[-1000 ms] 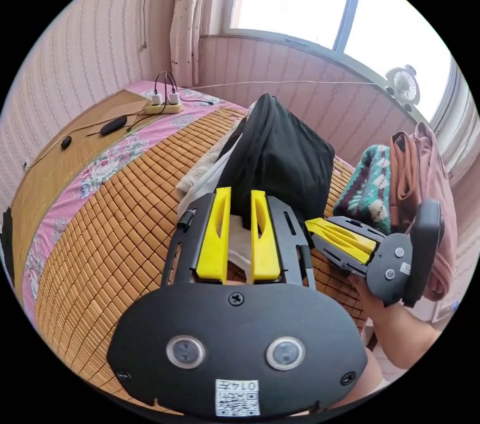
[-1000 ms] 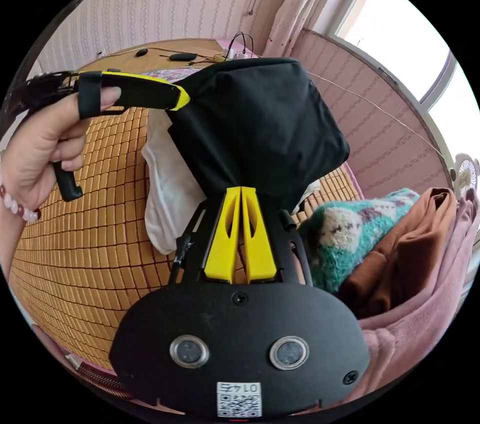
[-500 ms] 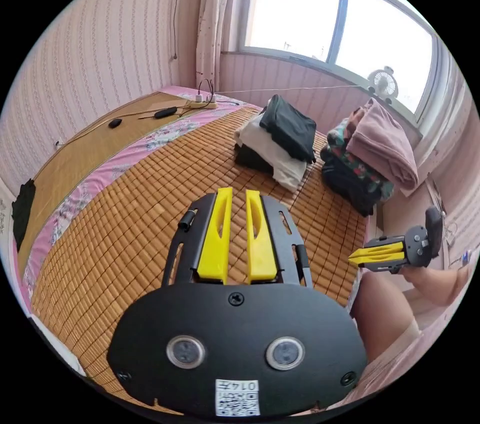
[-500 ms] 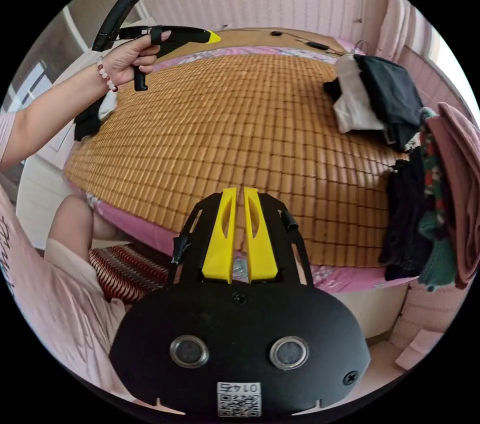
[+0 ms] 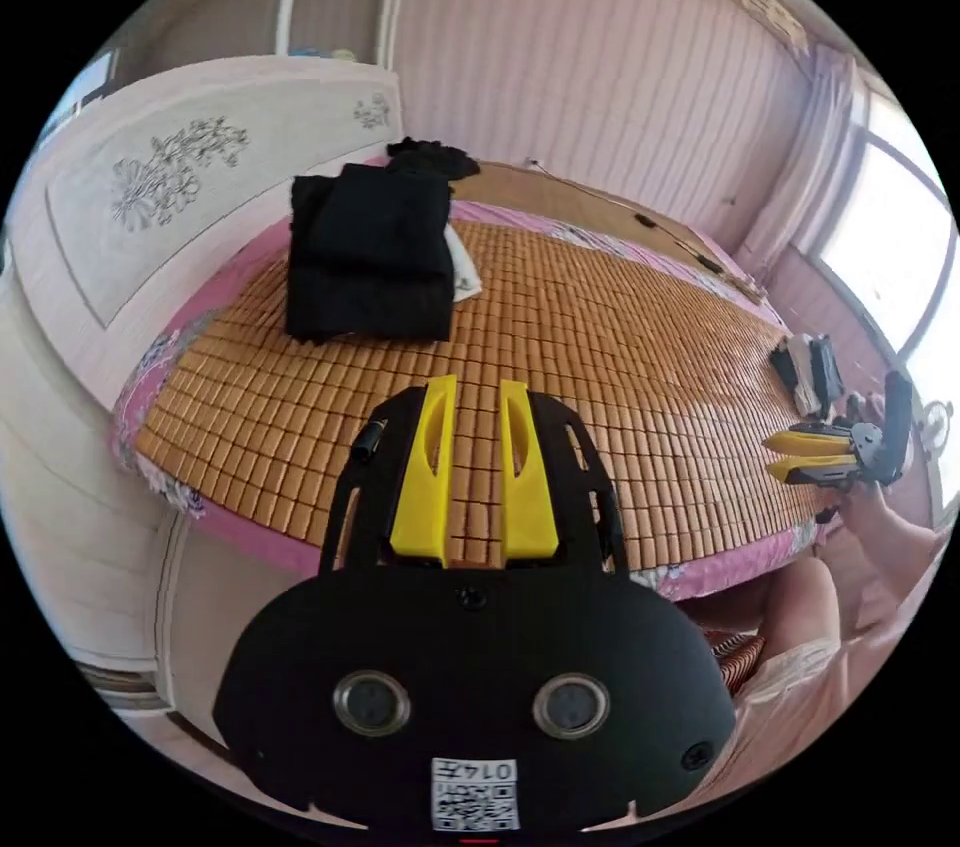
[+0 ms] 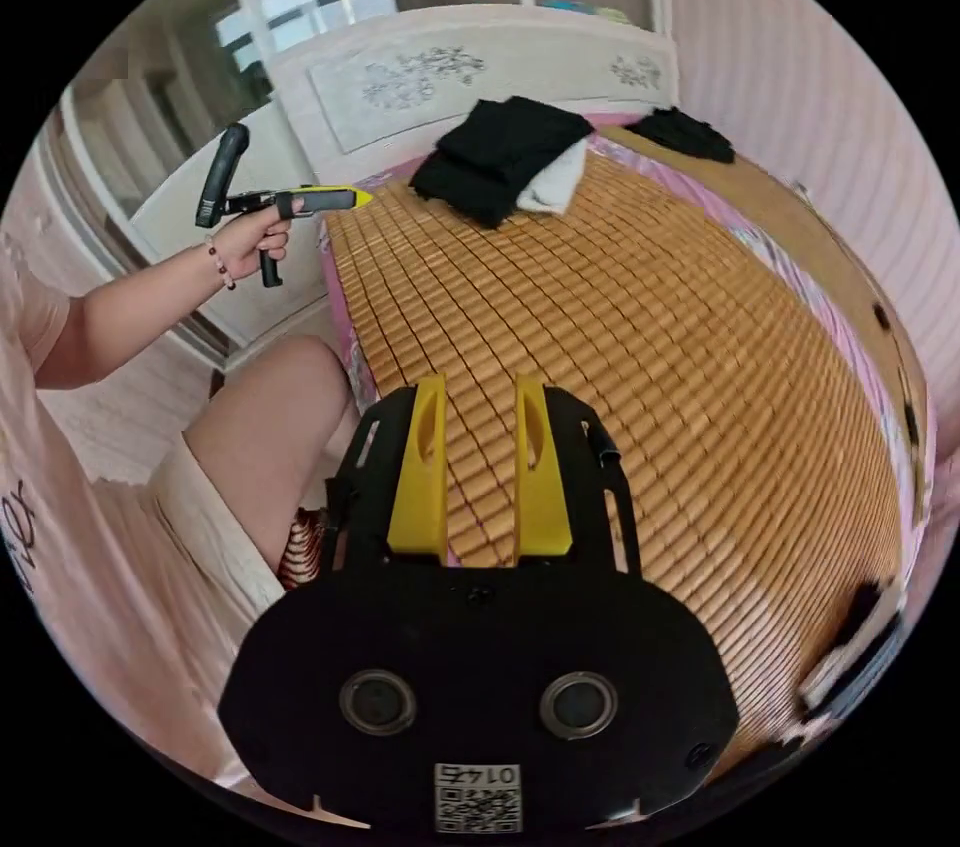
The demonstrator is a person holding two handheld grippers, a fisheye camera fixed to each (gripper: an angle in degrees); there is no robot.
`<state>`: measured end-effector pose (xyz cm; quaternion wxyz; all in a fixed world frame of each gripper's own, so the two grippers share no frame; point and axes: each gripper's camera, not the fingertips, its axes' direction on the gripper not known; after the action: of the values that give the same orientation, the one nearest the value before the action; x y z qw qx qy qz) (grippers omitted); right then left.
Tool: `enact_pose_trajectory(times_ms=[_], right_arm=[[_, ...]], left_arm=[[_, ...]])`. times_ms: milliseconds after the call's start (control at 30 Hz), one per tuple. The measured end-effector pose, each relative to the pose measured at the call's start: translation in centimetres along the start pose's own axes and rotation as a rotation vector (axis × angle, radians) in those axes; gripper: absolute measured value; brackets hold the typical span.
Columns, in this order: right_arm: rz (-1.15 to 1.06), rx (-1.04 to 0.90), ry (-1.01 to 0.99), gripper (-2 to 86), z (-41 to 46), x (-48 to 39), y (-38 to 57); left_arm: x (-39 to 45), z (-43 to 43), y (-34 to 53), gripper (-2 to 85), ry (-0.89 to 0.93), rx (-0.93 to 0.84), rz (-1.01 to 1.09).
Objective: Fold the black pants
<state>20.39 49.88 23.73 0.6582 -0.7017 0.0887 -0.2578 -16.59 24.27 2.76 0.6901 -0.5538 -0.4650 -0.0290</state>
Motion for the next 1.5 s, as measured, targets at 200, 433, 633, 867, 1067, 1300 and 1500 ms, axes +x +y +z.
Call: enact_pose_trajectory(times_ms=[200, 433, 633, 867, 1067, 1300, 1500], right_arm=[[-0.386, -0.034, 0.120, 16.2, 9.6, -6.5, -17.3], [-0.295, -0.148, 0.259, 14.4, 22.8, -5.9, -29.3], [-0.216, -0.301, 0.278, 8.2, 26.0, -5.1, -32.5], [-0.175, 0.001, -0.006, 2.2, 12.7, -5.4, -34.3], [-0.174, 0.350, -0.270, 1.3, -0.8, -7.4, -34.0], [-0.247, 0.582, -0.539, 1.0, -13.8, -6.8, -31.4], [-0.109, 0.744, -0.463, 1.0, -18.1, 0.3, -19.5]], left_arm=[[-14.4, -3.9, -0.6, 7.4, 0.015, 0.076, -0.239], [-20.5, -5.5, -8.5, 10.3, 0.052, 0.189, -0.243], [-21.9, -4.1, -13.9, 7.4, -0.055, 0.032, -0.225], [-22.6, -12.3, -14.6, -0.8, 0.017, 0.100, -0.330], [-17.4, -27.6, -17.1, -1.0, -0.115, 0.356, -0.194], [-8.1, -46.6, -21.9, -1.0, -0.160, 0.686, -0.038], [3.7, -51.7, -22.3, -1.0, 0.011, 0.778, 0.177]])
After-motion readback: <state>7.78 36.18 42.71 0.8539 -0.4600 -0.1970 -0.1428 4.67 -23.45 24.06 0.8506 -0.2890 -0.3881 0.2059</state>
